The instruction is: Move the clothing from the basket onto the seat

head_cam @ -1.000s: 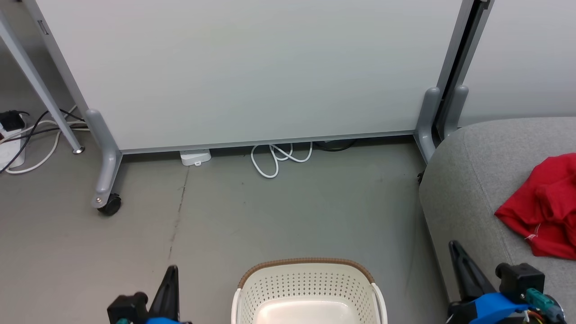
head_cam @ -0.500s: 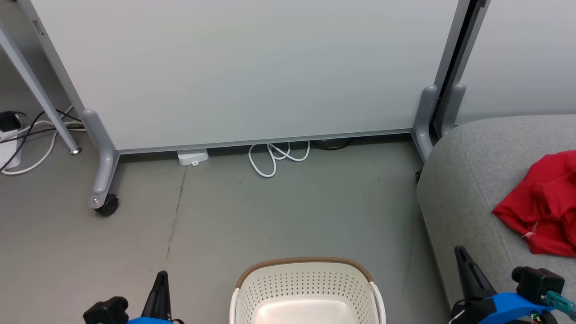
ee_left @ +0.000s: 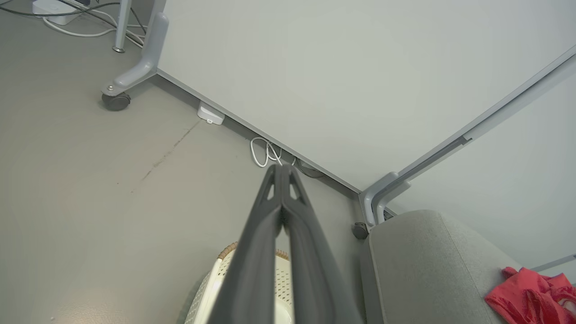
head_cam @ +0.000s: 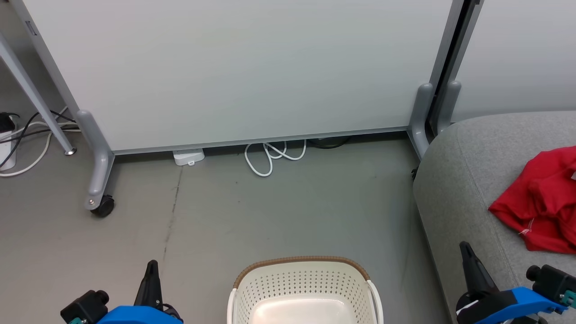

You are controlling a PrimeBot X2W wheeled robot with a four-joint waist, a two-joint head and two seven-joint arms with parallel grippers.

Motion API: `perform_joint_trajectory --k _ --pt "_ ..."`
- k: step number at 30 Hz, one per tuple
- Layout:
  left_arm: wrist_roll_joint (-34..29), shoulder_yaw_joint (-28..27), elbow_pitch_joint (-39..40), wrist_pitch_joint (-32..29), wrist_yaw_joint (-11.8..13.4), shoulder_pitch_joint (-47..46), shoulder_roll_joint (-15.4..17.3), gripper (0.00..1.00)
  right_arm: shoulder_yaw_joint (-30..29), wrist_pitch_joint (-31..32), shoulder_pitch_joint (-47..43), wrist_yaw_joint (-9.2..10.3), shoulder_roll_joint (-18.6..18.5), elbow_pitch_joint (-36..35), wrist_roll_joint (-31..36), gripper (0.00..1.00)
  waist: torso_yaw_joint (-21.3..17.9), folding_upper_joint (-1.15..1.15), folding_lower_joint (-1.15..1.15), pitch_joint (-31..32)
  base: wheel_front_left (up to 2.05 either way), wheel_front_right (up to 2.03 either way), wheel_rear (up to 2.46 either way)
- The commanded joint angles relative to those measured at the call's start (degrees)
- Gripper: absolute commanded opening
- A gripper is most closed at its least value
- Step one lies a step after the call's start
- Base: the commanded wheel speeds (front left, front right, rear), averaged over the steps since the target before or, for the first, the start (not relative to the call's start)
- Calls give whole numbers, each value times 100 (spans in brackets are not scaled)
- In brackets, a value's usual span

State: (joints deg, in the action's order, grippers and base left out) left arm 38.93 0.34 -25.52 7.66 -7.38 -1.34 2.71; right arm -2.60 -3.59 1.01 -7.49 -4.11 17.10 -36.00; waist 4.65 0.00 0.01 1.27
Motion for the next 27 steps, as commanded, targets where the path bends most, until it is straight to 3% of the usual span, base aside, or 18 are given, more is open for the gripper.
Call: perform_joint_trajectory --k 1,27 --pt "212 -60 131 -43 -4 -178 14 0 -38 34 196 0 -5 -113 -238 0 -7 0 0 -2 0 0 0" --pt "2066 -291 511 -545 -9 -316 18 0 -170 393 329 0 43 -194 -2192 0 -130 0 0 -41 0 0 0"
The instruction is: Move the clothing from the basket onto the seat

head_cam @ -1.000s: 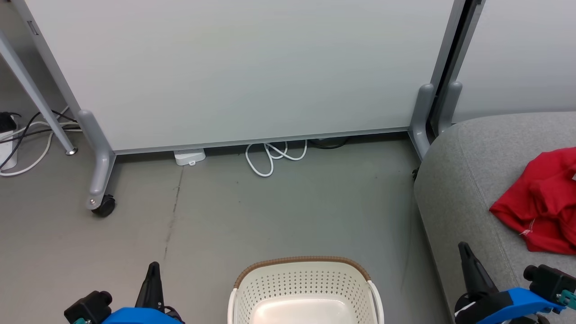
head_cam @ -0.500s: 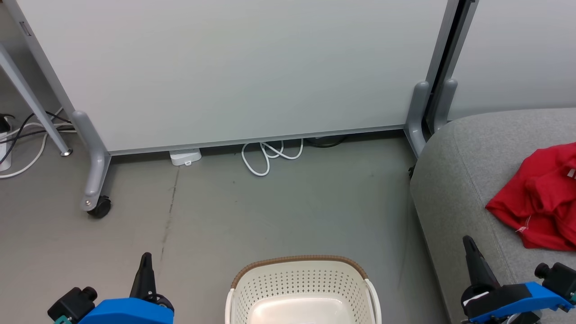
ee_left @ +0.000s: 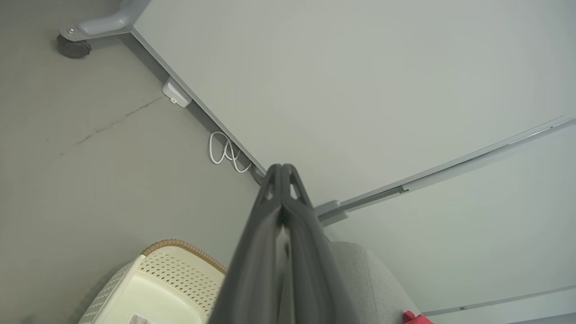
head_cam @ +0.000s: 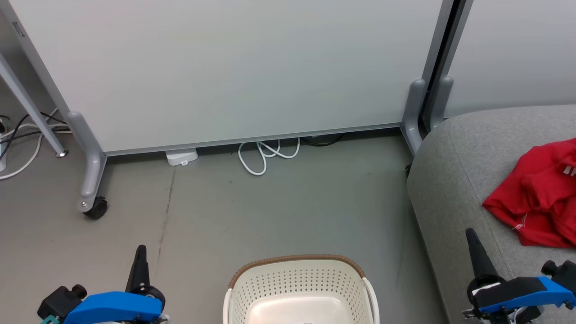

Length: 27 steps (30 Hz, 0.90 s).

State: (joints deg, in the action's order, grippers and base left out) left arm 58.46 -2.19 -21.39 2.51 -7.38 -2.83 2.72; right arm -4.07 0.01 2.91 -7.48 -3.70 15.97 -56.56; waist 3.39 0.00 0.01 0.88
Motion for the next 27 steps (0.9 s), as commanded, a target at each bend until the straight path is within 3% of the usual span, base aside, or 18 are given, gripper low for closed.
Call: perform_joint_trajectory --k 1,27 --pt "177 -46 110 -46 -9 -173 17 0 -27 42 142 -2 2 -84 -204 0 -8 0 -1 -3 0 0 0" --pt "1614 -226 401 -439 -13 -262 20 0 -131 322 243 -2 40 -141 -1710 0 -132 0 -1 -41 0 0 0"
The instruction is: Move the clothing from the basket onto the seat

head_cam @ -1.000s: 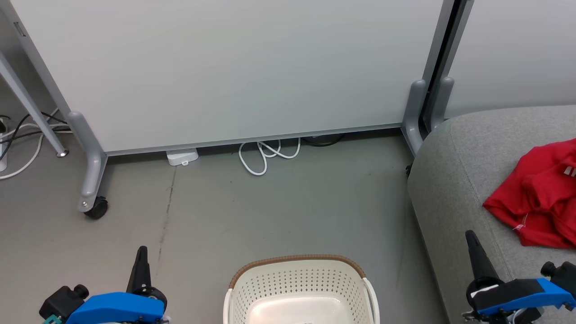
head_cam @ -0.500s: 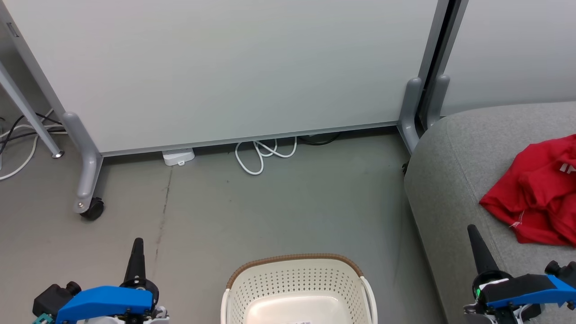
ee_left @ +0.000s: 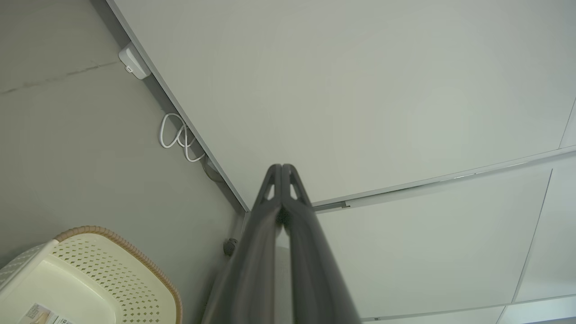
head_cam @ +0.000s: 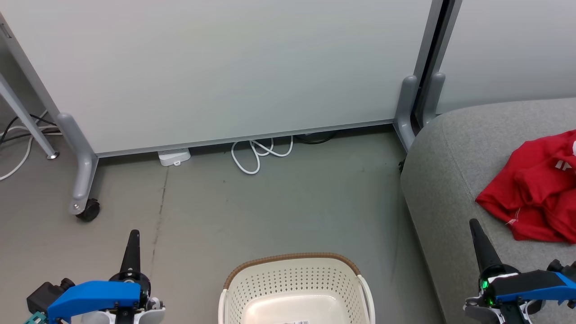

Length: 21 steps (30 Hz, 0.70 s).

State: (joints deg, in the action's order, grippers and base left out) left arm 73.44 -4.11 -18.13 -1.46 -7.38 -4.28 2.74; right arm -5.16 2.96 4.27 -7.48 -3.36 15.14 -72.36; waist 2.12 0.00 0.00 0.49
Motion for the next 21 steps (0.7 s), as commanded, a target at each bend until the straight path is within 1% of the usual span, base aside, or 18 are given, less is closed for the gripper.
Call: perform_joint_trajectory --k 1,21 --pt "166 -39 84 -54 -13 -121 17 0 -26 38 110 -2 7 -62 -180 0 -10 0 0 -3 0 0 0" --pt "1061 -157 263 -305 -16 -182 19 0 -89 212 174 -2 33 -97 -1131 0 -105 0 0 -33 0 0 0"
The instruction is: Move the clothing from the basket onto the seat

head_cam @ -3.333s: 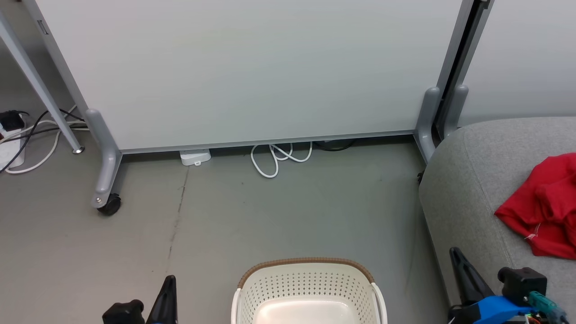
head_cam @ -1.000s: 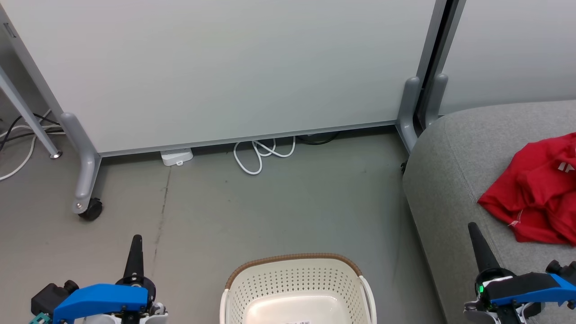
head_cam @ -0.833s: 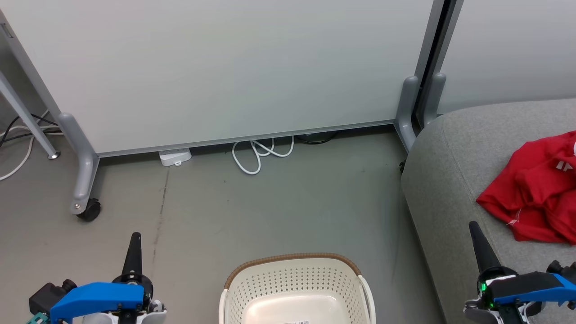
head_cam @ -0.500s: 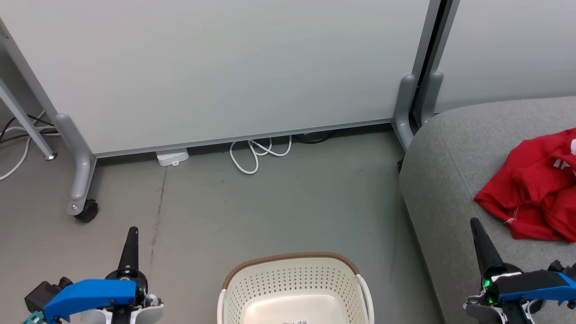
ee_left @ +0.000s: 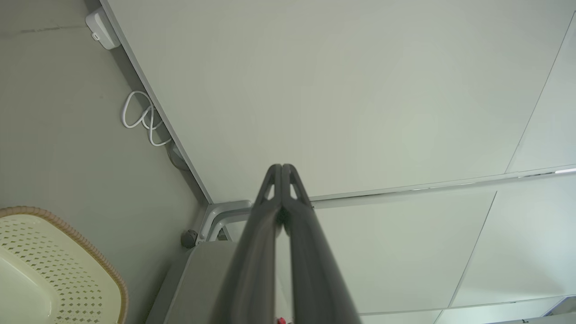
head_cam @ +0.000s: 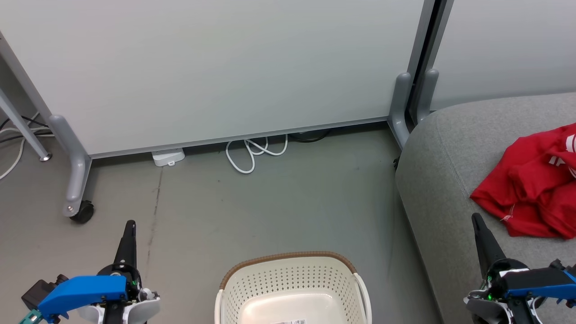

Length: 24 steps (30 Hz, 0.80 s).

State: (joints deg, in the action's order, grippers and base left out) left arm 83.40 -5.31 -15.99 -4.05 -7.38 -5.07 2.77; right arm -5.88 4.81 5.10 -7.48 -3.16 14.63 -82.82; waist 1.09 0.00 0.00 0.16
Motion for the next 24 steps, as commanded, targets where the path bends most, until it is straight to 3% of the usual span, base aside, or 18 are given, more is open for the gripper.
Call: perform_joint_trajectory --k 1,24 --pt "106 -42 58 -50 -17 -104 16 0 -18 32 95 -2 14 -46 -127 0 -7 0 0 -2 0 0 0" --pt "921 -138 217 -273 -20 -156 17 0 -79 190 150 -2 37 -73 -986 0 -109 0 0 -34 0 0 0"
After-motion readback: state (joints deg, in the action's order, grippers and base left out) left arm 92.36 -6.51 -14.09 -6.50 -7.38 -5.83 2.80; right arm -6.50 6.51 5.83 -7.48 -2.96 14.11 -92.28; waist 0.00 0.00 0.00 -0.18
